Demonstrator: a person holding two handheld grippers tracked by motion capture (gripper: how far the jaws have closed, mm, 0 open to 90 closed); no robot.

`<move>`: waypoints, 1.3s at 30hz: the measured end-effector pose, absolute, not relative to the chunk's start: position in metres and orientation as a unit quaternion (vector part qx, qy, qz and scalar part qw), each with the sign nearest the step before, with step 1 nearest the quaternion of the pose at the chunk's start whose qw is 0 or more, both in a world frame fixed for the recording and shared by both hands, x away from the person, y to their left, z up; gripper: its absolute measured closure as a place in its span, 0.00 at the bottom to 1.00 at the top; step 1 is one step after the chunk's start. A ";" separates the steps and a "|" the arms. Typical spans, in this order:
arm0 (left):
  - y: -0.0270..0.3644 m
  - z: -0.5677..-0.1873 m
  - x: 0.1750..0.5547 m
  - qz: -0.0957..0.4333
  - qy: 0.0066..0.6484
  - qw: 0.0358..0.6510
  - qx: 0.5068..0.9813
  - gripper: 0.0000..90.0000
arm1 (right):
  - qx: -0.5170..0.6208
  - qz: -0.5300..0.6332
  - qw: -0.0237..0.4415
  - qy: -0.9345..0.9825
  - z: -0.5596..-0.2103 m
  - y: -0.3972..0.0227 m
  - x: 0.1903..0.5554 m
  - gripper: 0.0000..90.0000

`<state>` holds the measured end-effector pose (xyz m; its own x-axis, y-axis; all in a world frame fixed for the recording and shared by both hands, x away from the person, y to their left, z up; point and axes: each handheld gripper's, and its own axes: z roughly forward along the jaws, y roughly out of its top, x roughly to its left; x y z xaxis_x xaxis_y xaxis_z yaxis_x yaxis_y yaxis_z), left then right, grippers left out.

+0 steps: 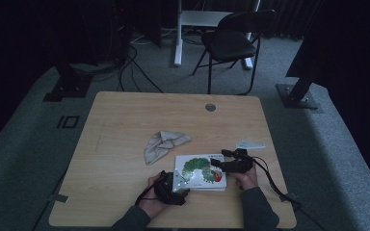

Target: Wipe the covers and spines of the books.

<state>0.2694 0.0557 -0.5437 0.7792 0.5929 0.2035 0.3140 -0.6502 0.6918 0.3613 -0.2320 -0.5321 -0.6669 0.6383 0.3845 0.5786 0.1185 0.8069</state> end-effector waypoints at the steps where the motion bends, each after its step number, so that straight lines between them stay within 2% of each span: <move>1: 0.056 -0.544 0.269 0.211 0.256 0.331 0.883 0.26 | 0.406 0.526 0.029 0.747 -0.531 -0.232 0.361 0.16; 17: 0.035 -0.537 0.270 0.217 0.229 0.353 0.881 0.27 | 0.393 0.549 0.023 0.738 -0.521 -0.233 0.356 0.19; 39: 0.035 -0.533 0.267 0.222 0.213 0.357 0.882 0.28 | 0.397 0.515 0.025 0.760 -0.525 -0.230 0.353 0.20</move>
<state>0.2668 0.0352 -0.5328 0.8104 0.5343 0.2403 0.2167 -0.6544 0.7244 0.3533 -0.2299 -0.5252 -0.6836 0.6288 0.3705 0.5773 0.1552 0.8016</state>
